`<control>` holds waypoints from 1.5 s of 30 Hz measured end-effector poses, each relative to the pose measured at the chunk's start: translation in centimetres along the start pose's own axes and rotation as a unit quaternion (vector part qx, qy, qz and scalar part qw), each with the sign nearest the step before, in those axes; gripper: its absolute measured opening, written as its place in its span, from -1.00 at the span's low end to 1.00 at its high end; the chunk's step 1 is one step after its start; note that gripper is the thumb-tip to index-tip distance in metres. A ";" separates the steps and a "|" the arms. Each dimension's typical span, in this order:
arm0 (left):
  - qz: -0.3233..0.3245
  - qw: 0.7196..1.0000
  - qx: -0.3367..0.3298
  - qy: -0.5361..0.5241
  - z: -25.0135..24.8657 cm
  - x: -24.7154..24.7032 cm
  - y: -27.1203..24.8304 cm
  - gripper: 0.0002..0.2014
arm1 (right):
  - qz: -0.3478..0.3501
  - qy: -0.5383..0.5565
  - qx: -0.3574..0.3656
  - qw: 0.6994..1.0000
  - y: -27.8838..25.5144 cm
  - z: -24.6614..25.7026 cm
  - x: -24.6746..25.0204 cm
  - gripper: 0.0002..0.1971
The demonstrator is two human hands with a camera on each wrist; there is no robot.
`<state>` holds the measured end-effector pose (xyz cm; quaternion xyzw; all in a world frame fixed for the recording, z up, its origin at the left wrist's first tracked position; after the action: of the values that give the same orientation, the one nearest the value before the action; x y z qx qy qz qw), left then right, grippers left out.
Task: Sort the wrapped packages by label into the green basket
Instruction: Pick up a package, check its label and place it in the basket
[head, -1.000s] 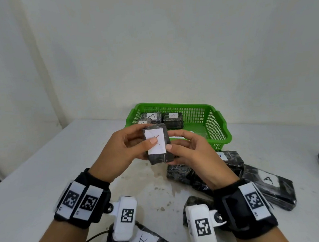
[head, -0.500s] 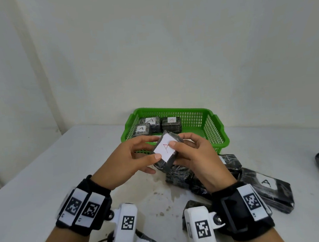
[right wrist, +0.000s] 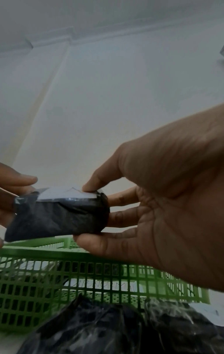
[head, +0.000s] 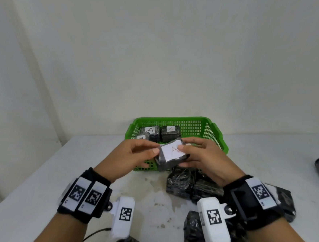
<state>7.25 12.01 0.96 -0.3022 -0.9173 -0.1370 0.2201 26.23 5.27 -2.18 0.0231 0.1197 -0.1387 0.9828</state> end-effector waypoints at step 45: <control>-0.031 0.918 0.210 0.335 10.4 5.5 14.3 -0.82 | -0.015 -0.531 -0.138 0.836 10.7 -1.5 -0.7 -0.53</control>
<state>8.75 29.84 -3.63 -0.1567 -0.8067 -0.0416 0.5682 28.26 15.85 -3.31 -0.1914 -0.4023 -0.1261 0.8864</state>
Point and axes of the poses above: each hand's wrist, its own y-axis towards the middle knuckle, its own x-axis out of the back of the hand, z = x × y, the point moved 9 cm from there along y, towards the middle knuckle, and after that the axes turned 8 degrees about y, right-handed, at the moved point
